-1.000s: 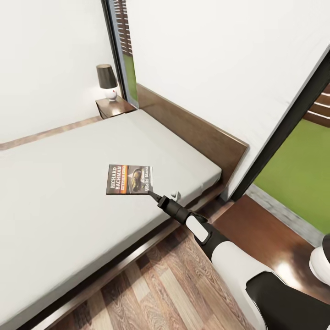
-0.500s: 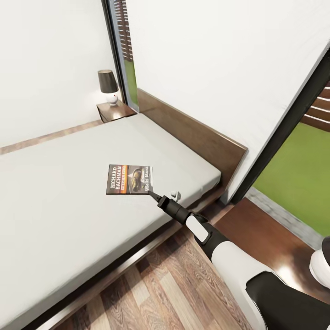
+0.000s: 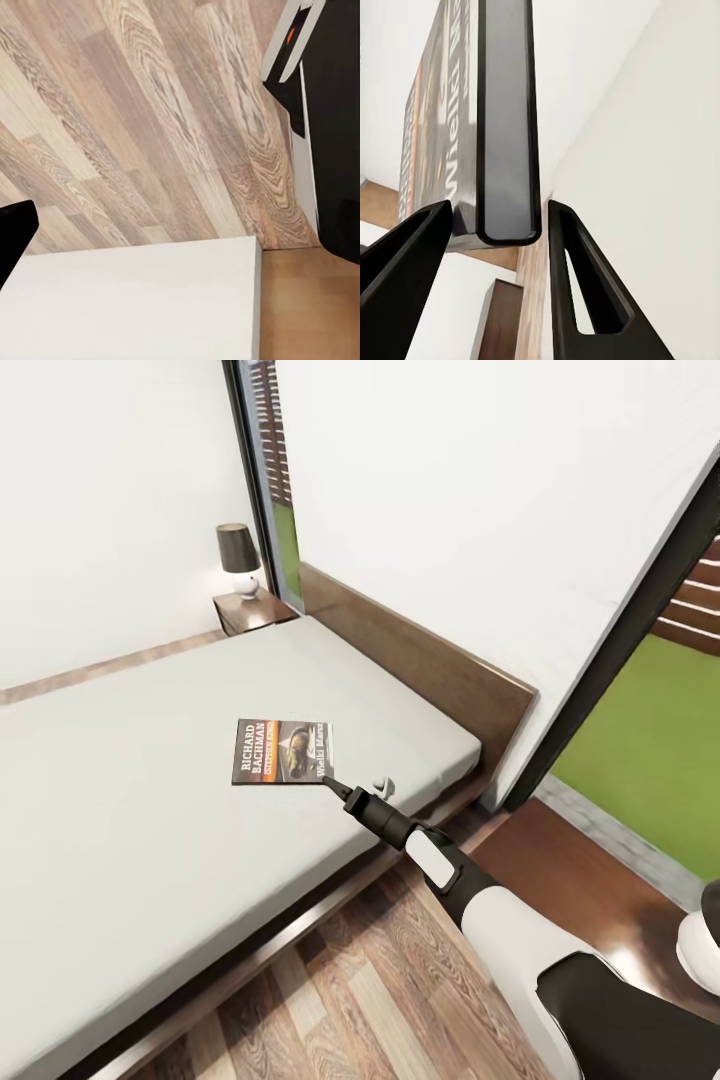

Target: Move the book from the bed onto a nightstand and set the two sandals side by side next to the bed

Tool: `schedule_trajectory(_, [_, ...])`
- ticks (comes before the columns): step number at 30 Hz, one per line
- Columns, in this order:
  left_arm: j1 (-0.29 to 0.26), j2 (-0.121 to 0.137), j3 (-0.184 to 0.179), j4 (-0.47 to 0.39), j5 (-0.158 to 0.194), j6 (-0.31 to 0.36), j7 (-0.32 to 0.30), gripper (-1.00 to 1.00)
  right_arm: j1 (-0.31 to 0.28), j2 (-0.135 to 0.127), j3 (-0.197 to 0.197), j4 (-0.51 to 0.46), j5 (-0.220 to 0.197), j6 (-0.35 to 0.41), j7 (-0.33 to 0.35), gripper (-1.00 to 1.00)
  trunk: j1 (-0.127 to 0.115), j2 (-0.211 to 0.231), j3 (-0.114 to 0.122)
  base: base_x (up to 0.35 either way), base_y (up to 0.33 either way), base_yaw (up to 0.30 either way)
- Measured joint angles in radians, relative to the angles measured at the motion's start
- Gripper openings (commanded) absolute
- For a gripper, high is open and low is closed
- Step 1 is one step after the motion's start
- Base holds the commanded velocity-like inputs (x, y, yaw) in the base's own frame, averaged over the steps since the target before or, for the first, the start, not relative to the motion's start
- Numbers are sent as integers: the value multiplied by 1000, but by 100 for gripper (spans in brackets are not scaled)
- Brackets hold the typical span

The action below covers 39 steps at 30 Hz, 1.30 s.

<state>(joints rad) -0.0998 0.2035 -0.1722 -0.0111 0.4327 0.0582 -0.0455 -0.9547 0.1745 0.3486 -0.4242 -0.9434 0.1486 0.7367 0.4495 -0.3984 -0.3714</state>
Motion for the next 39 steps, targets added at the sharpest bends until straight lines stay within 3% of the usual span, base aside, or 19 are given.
schedule_trajectory(39, [0, 3, -1, 1, 0, -32, 8, 100, 1, 0, 1, 2, 1, 0, -1, -100, 0, 0, 63, 0, 0, 0])
